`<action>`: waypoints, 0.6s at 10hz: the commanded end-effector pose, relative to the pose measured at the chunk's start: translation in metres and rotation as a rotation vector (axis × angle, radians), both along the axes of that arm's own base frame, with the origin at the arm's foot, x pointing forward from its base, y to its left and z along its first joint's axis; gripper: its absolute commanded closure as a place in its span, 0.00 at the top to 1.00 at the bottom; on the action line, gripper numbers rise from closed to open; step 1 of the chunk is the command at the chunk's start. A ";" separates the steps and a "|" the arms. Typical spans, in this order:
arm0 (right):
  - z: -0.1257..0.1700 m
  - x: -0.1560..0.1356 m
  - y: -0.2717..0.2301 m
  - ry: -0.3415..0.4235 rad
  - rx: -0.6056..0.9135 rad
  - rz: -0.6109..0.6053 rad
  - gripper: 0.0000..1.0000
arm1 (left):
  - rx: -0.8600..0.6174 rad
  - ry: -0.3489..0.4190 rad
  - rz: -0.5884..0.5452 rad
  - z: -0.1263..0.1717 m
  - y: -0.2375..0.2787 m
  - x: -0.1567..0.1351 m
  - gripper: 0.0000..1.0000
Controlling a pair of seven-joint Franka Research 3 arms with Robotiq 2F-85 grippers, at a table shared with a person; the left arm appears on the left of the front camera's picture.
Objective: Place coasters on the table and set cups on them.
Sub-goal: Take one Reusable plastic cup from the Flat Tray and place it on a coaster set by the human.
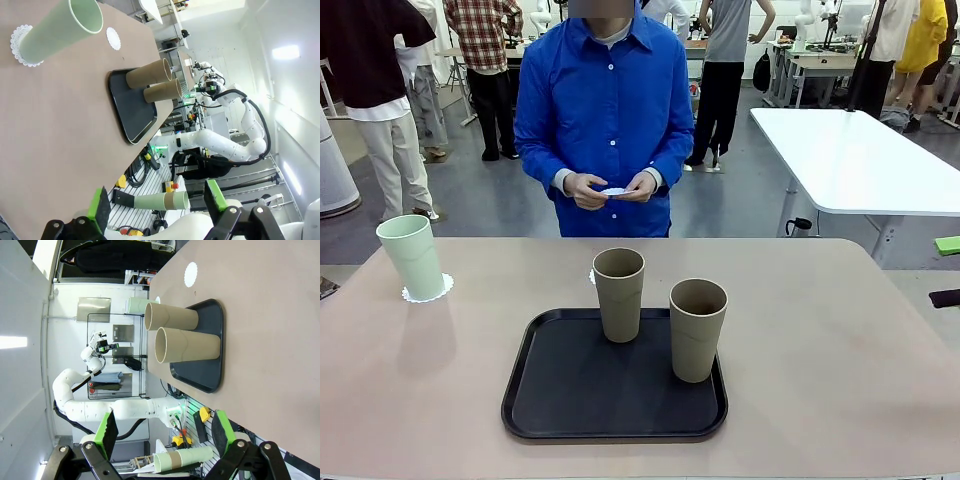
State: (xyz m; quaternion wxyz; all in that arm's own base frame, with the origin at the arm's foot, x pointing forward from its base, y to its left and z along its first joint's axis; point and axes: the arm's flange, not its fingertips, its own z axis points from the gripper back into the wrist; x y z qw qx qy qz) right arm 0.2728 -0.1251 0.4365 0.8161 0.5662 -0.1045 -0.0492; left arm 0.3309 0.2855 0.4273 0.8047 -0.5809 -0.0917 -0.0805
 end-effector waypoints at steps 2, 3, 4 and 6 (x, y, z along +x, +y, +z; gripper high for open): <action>0.000 0.002 0.000 -0.021 0.018 0.002 1.00 | -0.005 -0.003 0.003 0.001 -0.001 -0.003 1.00; 0.000 0.002 0.000 -0.021 0.018 0.002 1.00 | -0.005 -0.003 0.003 0.001 -0.001 -0.003 1.00; 0.000 0.002 0.000 -0.021 0.018 0.002 1.00 | -0.005 -0.003 0.003 0.001 -0.001 -0.003 1.00; 0.000 0.002 0.000 -0.021 0.018 0.002 1.00 | -0.005 -0.003 0.003 0.001 -0.001 -0.003 1.00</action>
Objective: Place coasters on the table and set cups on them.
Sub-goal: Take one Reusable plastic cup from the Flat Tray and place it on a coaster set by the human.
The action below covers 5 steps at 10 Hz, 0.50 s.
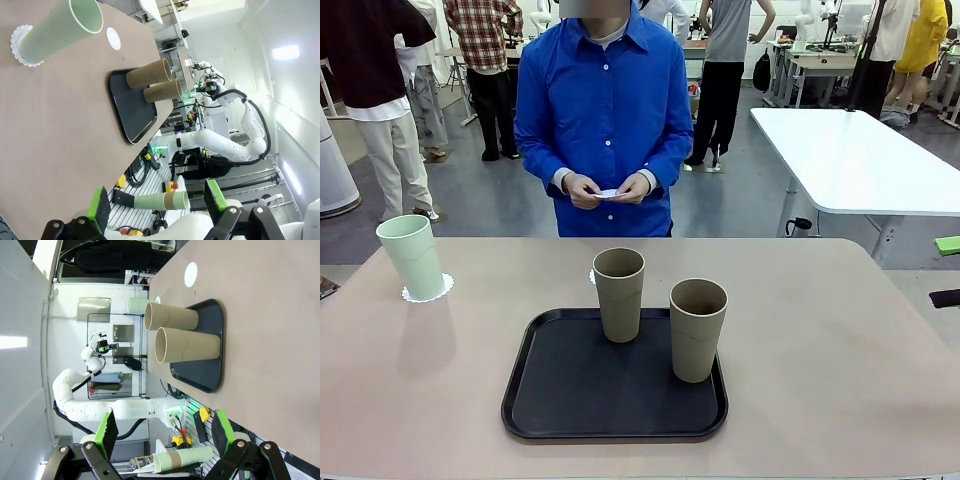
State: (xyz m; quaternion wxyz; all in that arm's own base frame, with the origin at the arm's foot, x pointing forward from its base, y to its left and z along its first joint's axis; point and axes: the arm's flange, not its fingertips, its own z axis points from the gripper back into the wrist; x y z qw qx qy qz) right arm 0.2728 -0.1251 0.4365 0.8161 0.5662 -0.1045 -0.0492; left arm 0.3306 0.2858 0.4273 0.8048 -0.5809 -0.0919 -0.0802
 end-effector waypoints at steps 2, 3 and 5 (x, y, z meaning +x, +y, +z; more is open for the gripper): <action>0.000 0.002 0.000 -0.021 0.018 0.002 1.00 | 0.064 -0.055 0.004 0.013 -0.013 0.006 1.00; 0.000 0.002 0.000 -0.021 0.018 0.002 1.00 | 0.135 -0.147 0.011 0.035 -0.032 0.008 1.00; 0.000 0.002 0.000 -0.021 0.018 0.002 1.00 | 0.294 -0.369 -0.063 0.097 -0.098 0.014 1.00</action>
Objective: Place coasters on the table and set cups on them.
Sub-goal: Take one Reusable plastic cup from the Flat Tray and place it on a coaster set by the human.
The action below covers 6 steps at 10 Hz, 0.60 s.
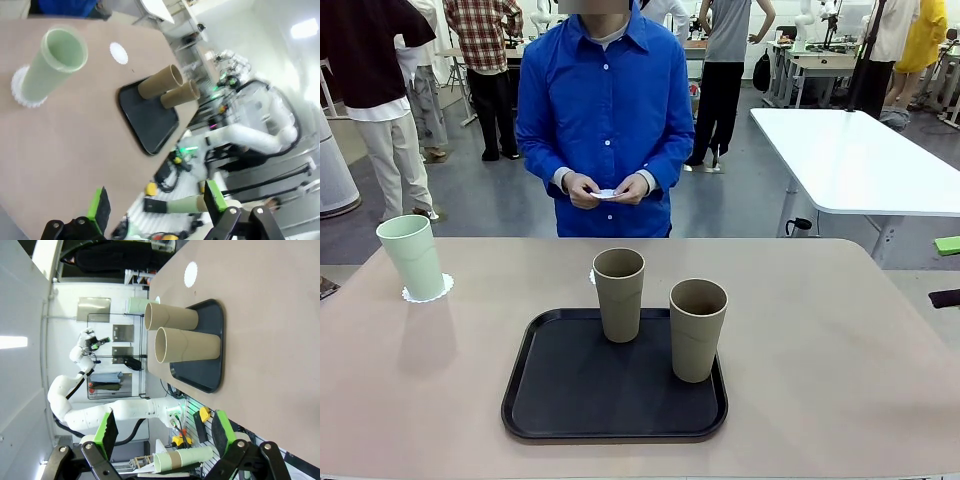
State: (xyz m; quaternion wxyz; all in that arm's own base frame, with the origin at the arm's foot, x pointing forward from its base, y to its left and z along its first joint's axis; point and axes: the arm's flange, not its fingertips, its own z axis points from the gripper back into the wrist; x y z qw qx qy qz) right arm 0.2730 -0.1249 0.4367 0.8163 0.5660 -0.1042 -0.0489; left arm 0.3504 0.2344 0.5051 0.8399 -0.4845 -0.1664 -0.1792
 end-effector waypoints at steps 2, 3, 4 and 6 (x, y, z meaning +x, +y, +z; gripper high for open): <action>0.000 0.002 0.000 -0.021 0.018 0.001 1.00 | 0.246 -0.240 -0.195 0.051 -0.126 0.008 1.00; 0.000 0.002 0.000 -0.021 0.018 0.001 1.00 | 0.343 -0.262 -0.308 0.048 -0.163 0.013 1.00; 0.000 0.002 0.000 -0.021 0.018 0.001 1.00 | 0.427 -0.269 -0.378 0.038 -0.200 0.023 1.00; 0.000 0.002 0.000 -0.021 0.018 0.001 1.00 | 0.533 -0.367 -0.425 0.018 -0.252 0.042 1.00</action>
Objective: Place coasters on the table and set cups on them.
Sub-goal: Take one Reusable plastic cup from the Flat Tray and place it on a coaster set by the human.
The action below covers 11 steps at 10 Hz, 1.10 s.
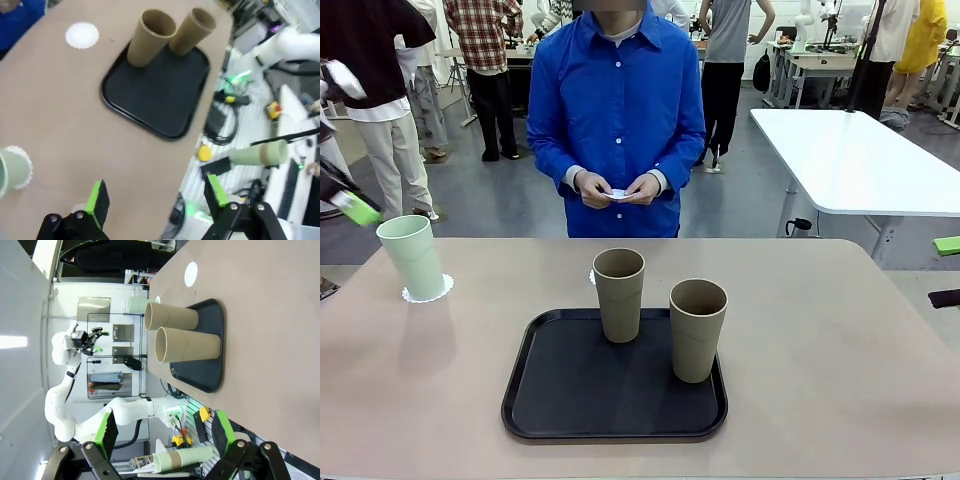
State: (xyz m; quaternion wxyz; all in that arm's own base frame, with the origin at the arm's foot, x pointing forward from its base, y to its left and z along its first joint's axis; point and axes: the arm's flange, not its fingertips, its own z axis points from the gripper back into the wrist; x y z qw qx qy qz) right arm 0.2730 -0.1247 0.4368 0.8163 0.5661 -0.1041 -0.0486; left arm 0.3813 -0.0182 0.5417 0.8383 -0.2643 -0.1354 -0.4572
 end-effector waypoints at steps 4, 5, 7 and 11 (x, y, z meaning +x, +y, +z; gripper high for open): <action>0.000 0.002 0.000 -0.021 0.018 0.000 1.00 | 0.086 -0.247 -0.135 -0.075 -0.072 0.045 1.00; 0.000 0.002 0.000 -0.021 0.018 0.000 1.00 | 0.097 -0.250 -0.138 -0.092 -0.085 0.050 1.00; 0.000 0.002 0.000 -0.021 0.018 0.000 1.00 | 0.130 -0.237 -0.170 -0.123 -0.104 0.053 1.00; 0.000 0.002 0.000 -0.021 0.018 0.000 1.00 | 0.139 -0.226 -0.152 -0.110 -0.099 0.053 1.00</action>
